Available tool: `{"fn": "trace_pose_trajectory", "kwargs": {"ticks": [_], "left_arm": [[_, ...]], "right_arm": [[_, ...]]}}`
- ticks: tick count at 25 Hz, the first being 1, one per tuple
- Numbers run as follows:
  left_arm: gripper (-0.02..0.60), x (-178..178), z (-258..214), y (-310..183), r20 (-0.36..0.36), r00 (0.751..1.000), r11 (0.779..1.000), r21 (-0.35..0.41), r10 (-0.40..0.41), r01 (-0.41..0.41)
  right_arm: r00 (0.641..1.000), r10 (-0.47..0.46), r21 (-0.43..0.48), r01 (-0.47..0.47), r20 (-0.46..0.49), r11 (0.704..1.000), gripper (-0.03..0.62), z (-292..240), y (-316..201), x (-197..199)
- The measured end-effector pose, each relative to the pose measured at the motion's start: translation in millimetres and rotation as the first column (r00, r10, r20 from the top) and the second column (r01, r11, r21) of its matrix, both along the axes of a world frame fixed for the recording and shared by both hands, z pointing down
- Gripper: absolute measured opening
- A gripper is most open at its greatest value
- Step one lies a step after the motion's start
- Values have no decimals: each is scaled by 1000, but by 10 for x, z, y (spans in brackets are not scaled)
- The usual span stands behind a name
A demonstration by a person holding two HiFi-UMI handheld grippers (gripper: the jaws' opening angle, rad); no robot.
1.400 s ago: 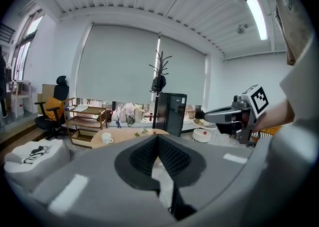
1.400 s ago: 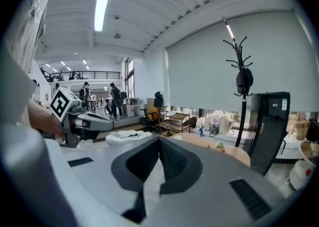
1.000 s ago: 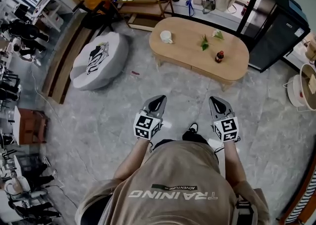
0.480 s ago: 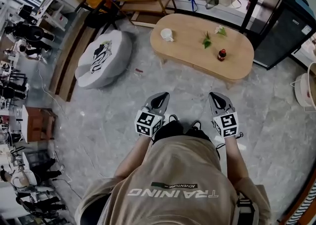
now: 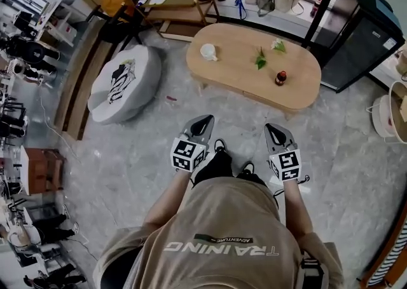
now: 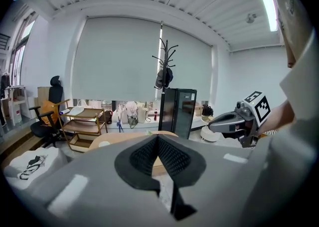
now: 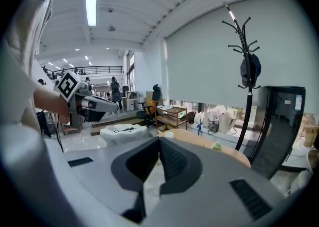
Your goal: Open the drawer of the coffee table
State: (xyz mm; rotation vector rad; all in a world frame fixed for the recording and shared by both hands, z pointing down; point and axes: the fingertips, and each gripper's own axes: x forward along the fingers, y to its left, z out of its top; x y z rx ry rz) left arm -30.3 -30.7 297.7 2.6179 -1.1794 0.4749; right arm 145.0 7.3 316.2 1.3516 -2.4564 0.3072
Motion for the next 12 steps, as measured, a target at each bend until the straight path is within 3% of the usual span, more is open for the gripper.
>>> {"fn": "trace_pose_trajectory", "kwargs": {"ticks": [5, 12], "left_arm": [[6, -169, 0, -343, -7, 1000, 999, 13, 29, -29], [6, -619, 120, -817, -30, 1000, 1000, 4, 7, -7]], "right_arm": [[1000, 9, -10, -10, -19, 1000, 5, -16, -295, -197], [999, -9, 13, 10, -31, 1000, 5, -202, -810, -683]]}}
